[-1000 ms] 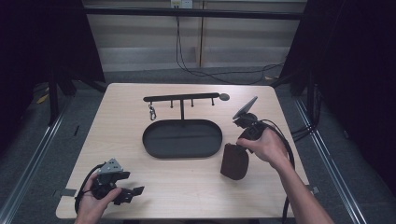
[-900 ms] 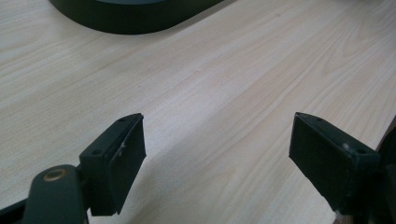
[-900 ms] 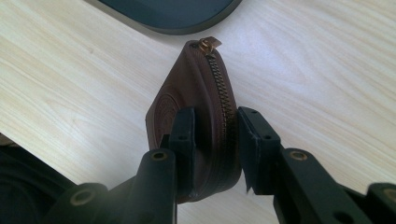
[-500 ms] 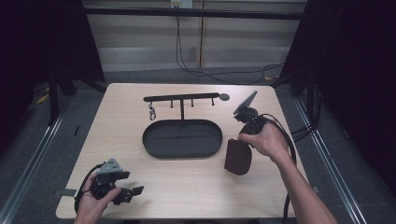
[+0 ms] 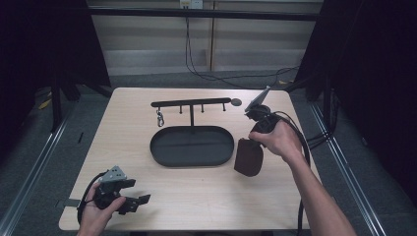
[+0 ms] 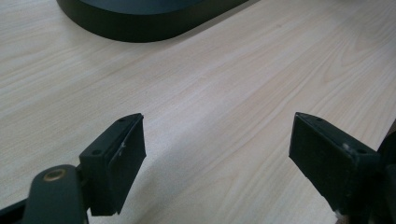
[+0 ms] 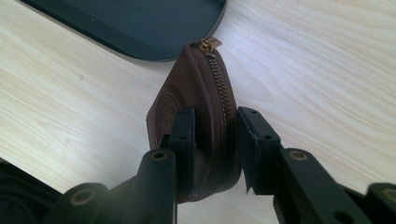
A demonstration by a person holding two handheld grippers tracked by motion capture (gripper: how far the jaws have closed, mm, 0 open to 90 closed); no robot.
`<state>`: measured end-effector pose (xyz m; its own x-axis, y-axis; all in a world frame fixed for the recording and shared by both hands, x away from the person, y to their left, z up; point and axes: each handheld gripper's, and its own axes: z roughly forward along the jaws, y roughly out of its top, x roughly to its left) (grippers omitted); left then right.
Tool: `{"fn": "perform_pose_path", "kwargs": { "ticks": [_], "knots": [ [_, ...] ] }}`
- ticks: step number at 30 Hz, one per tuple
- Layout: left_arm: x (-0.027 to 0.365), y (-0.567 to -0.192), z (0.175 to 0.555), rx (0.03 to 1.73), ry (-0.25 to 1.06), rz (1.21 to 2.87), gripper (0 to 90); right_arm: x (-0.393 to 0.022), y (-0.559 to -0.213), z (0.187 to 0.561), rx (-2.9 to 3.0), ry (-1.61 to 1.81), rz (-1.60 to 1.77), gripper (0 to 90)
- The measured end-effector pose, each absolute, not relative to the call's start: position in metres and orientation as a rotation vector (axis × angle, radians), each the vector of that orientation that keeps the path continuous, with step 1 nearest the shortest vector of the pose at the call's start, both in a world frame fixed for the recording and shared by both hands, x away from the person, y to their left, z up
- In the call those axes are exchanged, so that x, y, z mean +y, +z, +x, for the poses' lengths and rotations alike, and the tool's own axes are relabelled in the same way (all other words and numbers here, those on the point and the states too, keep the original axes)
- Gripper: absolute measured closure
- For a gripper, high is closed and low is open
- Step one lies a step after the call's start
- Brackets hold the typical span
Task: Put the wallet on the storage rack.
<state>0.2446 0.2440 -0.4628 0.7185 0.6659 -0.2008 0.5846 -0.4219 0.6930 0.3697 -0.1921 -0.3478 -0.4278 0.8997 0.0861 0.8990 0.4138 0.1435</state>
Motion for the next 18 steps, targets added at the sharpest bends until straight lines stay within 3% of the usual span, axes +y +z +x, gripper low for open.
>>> {"fn": "perform_pose_path", "kwargs": {
  "ticks": [18],
  "knots": [
    [0.246,-0.461,0.244,0.941,0.134,2.134,18.4,-0.186,-0.340,0.390,2.591,0.355,1.678,68.8]
  ]
}}
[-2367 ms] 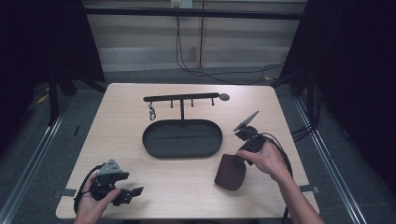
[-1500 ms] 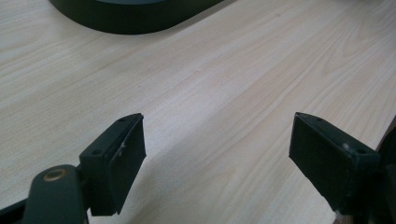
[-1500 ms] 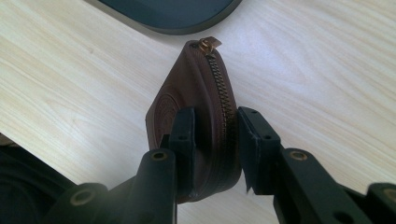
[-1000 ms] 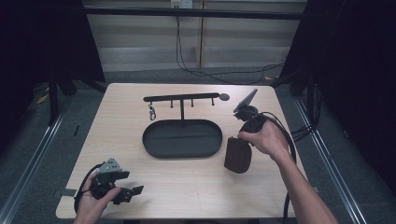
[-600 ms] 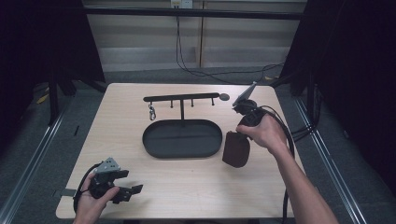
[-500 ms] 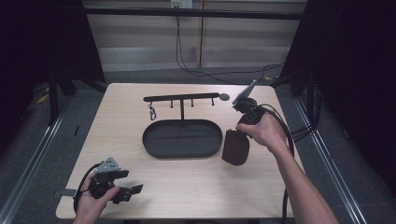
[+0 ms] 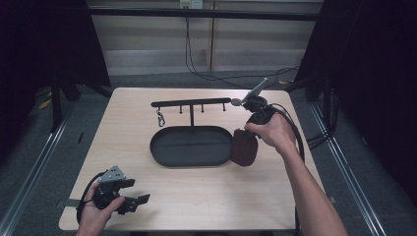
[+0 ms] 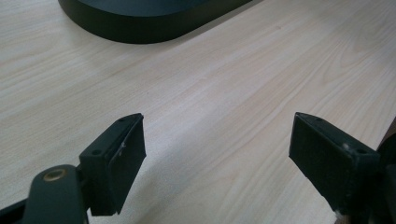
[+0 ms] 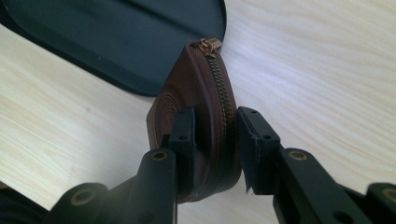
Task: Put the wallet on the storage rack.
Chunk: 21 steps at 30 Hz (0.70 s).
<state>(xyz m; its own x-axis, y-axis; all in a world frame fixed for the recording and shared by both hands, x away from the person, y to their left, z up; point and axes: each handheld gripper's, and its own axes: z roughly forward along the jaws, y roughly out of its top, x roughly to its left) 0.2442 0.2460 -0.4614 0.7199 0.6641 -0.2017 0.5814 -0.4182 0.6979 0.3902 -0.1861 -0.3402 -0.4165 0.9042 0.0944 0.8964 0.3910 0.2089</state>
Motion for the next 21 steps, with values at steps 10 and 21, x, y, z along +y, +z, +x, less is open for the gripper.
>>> {"fn": "perform_pose_path", "kwargs": {
  "ticks": [10,21],
  "knots": [
    [0.246,-0.463,0.244,0.948,0.123,2.138,18.4,-0.179,-0.332,0.400,2.538,0.534,1.663,68.9],
    [0.248,-0.462,0.244,0.952,0.129,2.141,18.4,-0.172,-0.348,0.411,2.582,0.625,1.704,69.0]
  ]
}}
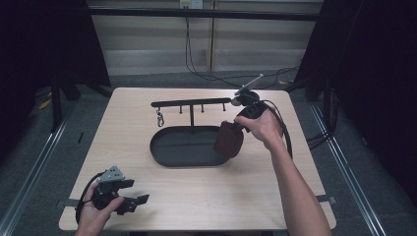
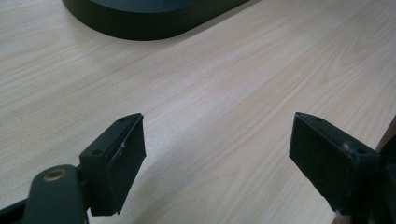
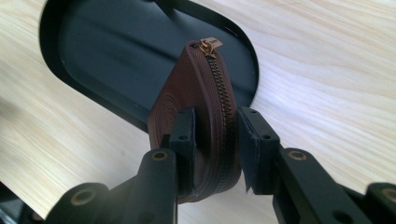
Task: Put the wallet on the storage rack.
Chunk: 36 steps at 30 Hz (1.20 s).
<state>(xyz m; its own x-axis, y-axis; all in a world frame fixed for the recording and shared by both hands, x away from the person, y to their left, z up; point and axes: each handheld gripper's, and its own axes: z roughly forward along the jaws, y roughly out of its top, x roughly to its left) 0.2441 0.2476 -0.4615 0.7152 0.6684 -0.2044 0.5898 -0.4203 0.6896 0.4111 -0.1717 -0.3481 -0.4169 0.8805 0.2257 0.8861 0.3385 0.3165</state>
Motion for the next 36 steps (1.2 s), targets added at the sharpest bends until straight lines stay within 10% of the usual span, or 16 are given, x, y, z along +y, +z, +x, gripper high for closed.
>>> {"fn": "perform_pose_path", "kwargs": {
  "ticks": [36],
  "knots": [
    [0.246,-0.463,0.245,0.939,0.115,2.152,18.0,-0.172,-0.433,0.431,-2.255,-0.961,-1.745,68.7]
  ]
}}
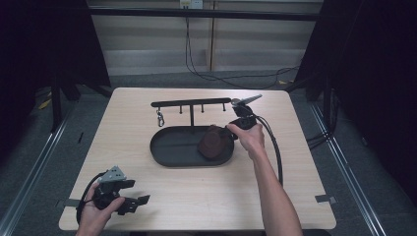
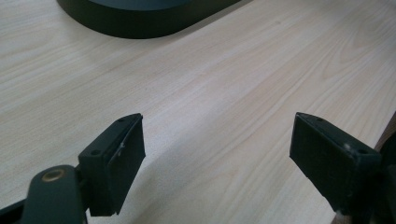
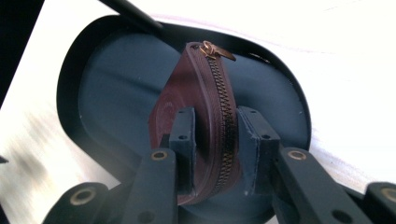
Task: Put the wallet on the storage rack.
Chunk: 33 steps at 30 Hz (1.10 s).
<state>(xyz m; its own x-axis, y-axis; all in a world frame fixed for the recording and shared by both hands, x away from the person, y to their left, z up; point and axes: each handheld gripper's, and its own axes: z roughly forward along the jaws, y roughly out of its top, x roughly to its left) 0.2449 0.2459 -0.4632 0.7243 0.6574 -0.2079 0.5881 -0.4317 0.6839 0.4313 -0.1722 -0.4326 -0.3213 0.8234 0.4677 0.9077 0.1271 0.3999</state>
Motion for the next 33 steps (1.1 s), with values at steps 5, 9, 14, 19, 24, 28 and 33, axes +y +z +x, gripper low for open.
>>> {"fn": "perform_pose_path", "kwargs": {
  "ticks": [5,9,14,19,24,28,33],
  "knots": [
    [0.245,-0.464,0.245,0.940,0.111,2.159,18.0,-0.175,-0.437,0.431,-2.249,-0.993,-1.744,67.6],
    [0.245,-0.464,0.245,0.937,0.109,2.159,18.0,-0.177,-0.440,0.430,-2.245,-1.016,-1.756,66.5],
    [0.246,-0.463,0.245,0.944,0.121,2.153,18.0,-0.177,-0.447,0.428,-2.285,-1.000,-1.811,65.1],
    [0.246,-0.463,0.245,0.945,0.121,2.145,18.0,-0.170,-0.455,0.427,-2.305,-0.983,-1.780,69.6],
    [0.247,-0.463,0.245,0.944,0.121,2.143,18.0,-0.164,-0.456,0.425,-2.304,-1.025,-1.764,64.1],
    [0.247,-0.463,0.246,0.944,0.123,2.143,18.0,-0.166,-0.448,0.422,-2.316,-1.062,-1.756,56.3],
    [0.247,-0.463,0.246,0.950,0.131,2.138,18.0,-0.176,-0.442,0.414,-2.334,-1.101,-1.744,43.0]
  ]
}}
